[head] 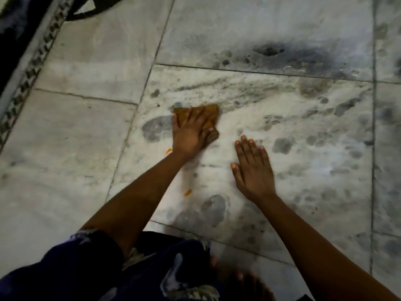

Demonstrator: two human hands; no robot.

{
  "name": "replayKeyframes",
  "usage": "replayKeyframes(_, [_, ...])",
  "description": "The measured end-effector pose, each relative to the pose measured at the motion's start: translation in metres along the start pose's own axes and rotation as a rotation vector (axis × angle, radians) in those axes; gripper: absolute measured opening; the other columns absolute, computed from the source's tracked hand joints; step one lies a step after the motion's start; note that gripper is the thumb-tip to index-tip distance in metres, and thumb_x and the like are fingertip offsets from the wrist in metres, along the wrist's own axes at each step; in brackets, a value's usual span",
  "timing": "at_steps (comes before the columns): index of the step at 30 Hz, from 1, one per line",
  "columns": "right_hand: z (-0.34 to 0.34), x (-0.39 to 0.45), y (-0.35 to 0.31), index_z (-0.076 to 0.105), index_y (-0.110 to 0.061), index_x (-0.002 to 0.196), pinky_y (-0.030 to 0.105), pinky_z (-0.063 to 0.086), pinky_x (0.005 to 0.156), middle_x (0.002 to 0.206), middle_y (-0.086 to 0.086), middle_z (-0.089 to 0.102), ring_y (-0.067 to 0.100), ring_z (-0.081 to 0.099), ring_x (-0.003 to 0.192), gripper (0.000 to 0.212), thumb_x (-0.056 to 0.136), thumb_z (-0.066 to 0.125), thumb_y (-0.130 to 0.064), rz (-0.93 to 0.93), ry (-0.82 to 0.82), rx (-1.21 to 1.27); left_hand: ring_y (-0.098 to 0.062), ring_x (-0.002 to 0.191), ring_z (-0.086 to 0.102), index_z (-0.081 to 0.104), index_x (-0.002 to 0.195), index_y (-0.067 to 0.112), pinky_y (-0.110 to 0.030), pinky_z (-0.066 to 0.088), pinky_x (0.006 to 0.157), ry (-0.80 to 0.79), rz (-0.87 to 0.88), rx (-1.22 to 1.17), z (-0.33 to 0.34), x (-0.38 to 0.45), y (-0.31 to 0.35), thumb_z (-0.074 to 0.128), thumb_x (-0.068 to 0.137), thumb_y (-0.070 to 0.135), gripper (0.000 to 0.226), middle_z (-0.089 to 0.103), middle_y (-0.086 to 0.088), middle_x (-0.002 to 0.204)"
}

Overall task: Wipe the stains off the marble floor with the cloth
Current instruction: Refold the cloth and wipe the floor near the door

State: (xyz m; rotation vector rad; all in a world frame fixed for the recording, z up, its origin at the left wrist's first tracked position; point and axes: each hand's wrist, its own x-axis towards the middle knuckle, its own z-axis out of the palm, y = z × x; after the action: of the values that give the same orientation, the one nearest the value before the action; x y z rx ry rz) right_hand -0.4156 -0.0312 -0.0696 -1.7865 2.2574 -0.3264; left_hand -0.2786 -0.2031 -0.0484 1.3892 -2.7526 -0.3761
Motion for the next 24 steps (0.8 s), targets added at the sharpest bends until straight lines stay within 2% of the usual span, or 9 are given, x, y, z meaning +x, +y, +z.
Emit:
replayKeyframes(2, [0.003, -0.001, 0.001, 0.025, -0.012, 0.148, 0.04, 0.008, 0.116, 0.155, 0.009, 0.022, 0.023, 0.021, 0.142, 0.061, 0.094, 0.025, -0.041, -0.03, -0.024, -0.036, -0.025, 0.144, 0.016, 0.034, 0.143, 0.029, -0.054, 0.004, 0.112, 0.014, -0.131, -0.007, -0.011, 0.001, -0.037, 0.038, 0.093, 0.045, 0.052, 0.028, 0.002, 0.154])
replayKeyframes(5, [0.003, -0.001, 0.003, 0.023, -0.014, 0.148, 0.04, 0.009, 0.116, 0.155, 0.008, 0.021, 0.022, 0.02, 0.143, 0.062, 0.094, 0.026, -0.042, -0.019, -0.022, -0.038, -0.026, 0.143, 0.02, 0.036, 0.142, 0.029, -0.052, 0.006, 0.111, 0.066, -0.189, -0.007, -0.023, -0.035, -0.08, 0.026, 0.086, 0.055, 0.063, 0.032, -0.002, 0.152])
replayKeyframes(8, [0.002, 0.0, -0.001, 0.024, -0.014, 0.148, 0.04, 0.009, 0.116, 0.155, 0.009, 0.022, 0.023, 0.021, 0.142, 0.062, 0.093, 0.027, -0.042, -0.025, -0.024, -0.04, -0.028, 0.142, 0.023, 0.039, 0.141, 0.028, -0.05, 0.005, 0.111, 0.099, -0.246, 0.001, -0.01, -0.089, -0.064, 0.028, 0.087, 0.053, 0.061, 0.035, -0.005, 0.15])
replayKeyframes(10, [0.001, -0.001, 0.001, 0.024, -0.014, 0.148, 0.041, 0.01, 0.116, 0.155, 0.009, 0.022, 0.023, 0.021, 0.142, 0.062, 0.093, 0.027, -0.042, -0.03, -0.028, -0.054, -0.03, 0.141, 0.023, 0.04, 0.14, 0.028, -0.05, 0.003, 0.111, 0.052, -0.175, 0.018, 0.002, -0.104, -0.03, 0.029, 0.088, 0.053, 0.059, 0.035, -0.004, 0.15])
replayKeyframes(12, [0.0, -0.002, 0.002, 0.025, -0.015, 0.148, 0.041, 0.01, 0.115, 0.155, 0.009, 0.023, 0.023, 0.022, 0.142, 0.062, 0.092, 0.027, -0.042, -0.034, -0.027, -0.068, -0.03, 0.14, 0.027, 0.042, 0.139, 0.029, -0.048, 0.004, 0.111, 0.019, -0.016, 0.051, 0.009, -0.098, -0.01, 0.031, 0.089, 0.053, 0.056, 0.037, -0.003, 0.149])
replayKeyframes(14, [0.0, -0.001, 0.001, 0.026, -0.015, 0.148, 0.039, 0.009, 0.115, 0.154, 0.009, 0.024, 0.023, 0.022, 0.142, 0.062, 0.092, 0.027, -0.042, -0.033, -0.02, -0.063, -0.028, 0.14, 0.029, 0.04, 0.14, 0.03, -0.045, 0.004, 0.11, -0.003, 0.112, 0.071, 0.007, -0.075, -0.017, 0.032, 0.09, 0.053, 0.055, 0.037, -0.002, 0.149])
replayKeyframes(16, [0.0, -0.001, 0.001, 0.025, -0.015, 0.148, 0.039, 0.008, 0.115, 0.154, 0.009, 0.023, 0.023, 0.021, 0.142, 0.062, 0.092, 0.026, -0.042, -0.034, -0.025, -0.057, -0.025, 0.142, 0.024, 0.036, 0.142, 0.031, -0.043, 0.0, 0.111, -0.031, 0.128, 0.073, -0.002, -0.051, -0.036, 0.03, 0.089, 0.055, 0.058, 0.033, 0.0, 0.151])
replayKeyframes(20, [-0.001, 0.0, 0.003, 0.024, -0.014, 0.148, 0.039, 0.007, 0.116, 0.155, 0.009, 0.021, 0.022, 0.019, 0.143, 0.062, 0.093, 0.026, -0.042, -0.037, -0.028, -0.042, -0.025, 0.144, 0.017, 0.033, 0.144, 0.028, -0.05, 0.001, 0.112, 0.052, -0.186, 0.047, -0.017, -0.042, -0.078, 0.02, 0.086, 0.057, 0.065, 0.028, 0.0, 0.154])
replayKeyframes(24, [0.001, -0.001, 0.0, 0.027, -0.013, 0.147, 0.042, 0.011, 0.116, 0.155, 0.01, 0.022, 0.024, 0.02, 0.142, 0.062, 0.092, 0.027, -0.04, -0.018, -0.001, -0.036, -0.026, 0.142, 0.02, 0.032, 0.144, 0.028, -0.05, 0.003, 0.113, 0.136, -0.368, 0.061, -0.001, -0.114, -0.061, 0.024, 0.091, 0.049, 0.057, 0.03, -0.004, 0.152])
